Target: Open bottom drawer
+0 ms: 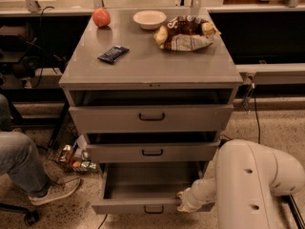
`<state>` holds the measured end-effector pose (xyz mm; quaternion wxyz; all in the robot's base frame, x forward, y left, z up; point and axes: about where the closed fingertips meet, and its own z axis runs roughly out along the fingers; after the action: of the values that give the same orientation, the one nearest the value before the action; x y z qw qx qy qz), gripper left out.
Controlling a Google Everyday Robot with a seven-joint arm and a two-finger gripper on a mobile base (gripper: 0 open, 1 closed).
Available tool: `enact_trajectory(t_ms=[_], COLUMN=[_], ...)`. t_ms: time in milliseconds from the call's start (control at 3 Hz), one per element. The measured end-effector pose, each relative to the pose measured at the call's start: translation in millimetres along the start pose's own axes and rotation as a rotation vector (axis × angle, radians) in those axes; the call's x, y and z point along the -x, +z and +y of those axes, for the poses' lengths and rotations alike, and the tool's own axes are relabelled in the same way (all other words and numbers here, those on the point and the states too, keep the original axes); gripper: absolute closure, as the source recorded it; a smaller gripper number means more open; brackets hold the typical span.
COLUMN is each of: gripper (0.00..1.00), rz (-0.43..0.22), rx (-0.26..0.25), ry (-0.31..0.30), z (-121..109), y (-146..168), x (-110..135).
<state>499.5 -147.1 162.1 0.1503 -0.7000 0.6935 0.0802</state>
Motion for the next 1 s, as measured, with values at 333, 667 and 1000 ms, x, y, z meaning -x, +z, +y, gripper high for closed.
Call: enact_trajectory(t_ms=[333,667,1000], gripper=[1.00,1.00,1.00], rz=[-0.017,-0.017,-0.041], rx=[0.016,0.016,0.042], ry=[0.050,0.051,0.120], z=[31.0,30.4,73.5], y=[-1.0,-0.9,-1.3], x=[-3.8,-3.7,-6.3])
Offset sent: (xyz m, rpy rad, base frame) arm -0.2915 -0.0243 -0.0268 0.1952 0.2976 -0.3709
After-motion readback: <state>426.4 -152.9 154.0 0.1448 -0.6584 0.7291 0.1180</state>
